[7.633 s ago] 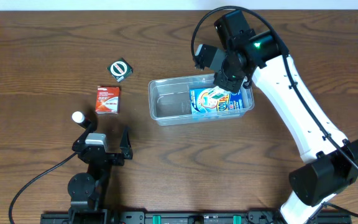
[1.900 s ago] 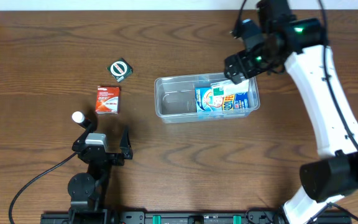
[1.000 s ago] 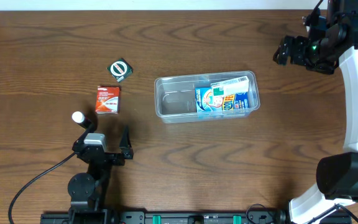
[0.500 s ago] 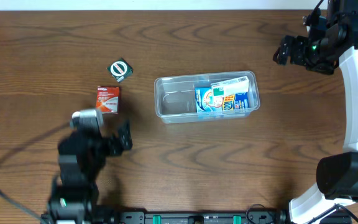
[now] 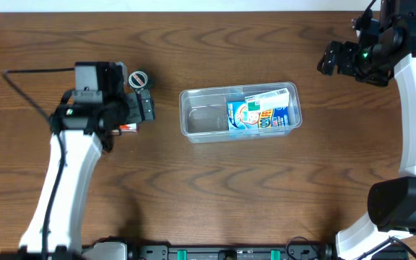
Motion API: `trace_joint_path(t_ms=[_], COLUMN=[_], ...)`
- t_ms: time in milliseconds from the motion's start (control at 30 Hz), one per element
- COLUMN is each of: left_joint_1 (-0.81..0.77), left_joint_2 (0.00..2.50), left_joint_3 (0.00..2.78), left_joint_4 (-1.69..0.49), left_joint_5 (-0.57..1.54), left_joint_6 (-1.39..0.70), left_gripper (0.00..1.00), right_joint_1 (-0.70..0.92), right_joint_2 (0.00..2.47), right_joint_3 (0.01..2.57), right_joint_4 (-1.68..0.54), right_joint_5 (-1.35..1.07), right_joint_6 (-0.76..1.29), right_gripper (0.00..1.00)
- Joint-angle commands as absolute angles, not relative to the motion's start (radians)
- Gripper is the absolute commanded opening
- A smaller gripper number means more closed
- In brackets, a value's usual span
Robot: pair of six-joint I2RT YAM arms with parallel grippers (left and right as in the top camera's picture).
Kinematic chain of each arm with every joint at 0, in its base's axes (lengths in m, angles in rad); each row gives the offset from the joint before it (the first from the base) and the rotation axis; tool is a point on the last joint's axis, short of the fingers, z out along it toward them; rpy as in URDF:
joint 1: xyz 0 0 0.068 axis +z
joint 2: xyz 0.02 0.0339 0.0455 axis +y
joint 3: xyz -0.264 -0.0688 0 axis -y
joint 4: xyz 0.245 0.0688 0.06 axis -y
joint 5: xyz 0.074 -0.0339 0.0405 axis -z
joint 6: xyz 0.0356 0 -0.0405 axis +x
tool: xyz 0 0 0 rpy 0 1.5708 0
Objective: Pack container
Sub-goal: 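Grasp the red medicine box with the left gripper and lift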
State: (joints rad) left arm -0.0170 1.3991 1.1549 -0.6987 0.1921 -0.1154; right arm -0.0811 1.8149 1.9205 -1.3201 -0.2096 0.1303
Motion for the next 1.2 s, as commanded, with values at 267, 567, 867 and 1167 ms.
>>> trace_joint_path(t_ms=[267, 567, 867, 1167], left_joint_1=[0.041, 0.045, 0.054, 0.098], left_joint_2=[1.574, 1.728, 1.822, 1.862], left_joint_3=[1.169, 1.169, 1.169, 1.169], left_joint_4=[-0.624, -0.585, -0.565, -0.525], left_joint_5=[0.028, 0.017, 0.006, 0.006], left_joint_6=[-0.052, -0.004, 0.008, 0.033], left_gripper=[0.98, 0.98, 0.98, 0.98], right_joint_1=[-0.083, -0.083, -0.083, -0.085], right_joint_2=[1.811, 1.811, 1.811, 1.811], right_joint_3=[1.932, 1.932, 1.932, 1.932], right_joint_4=[-1.320, -1.320, -1.320, -1.320], right_joint_5=[-0.214, -0.214, -0.214, -0.214], right_joint_6=[0.145, 0.144, 0.145, 0.144], right_gripper=[0.99, 0.99, 0.99, 0.99])
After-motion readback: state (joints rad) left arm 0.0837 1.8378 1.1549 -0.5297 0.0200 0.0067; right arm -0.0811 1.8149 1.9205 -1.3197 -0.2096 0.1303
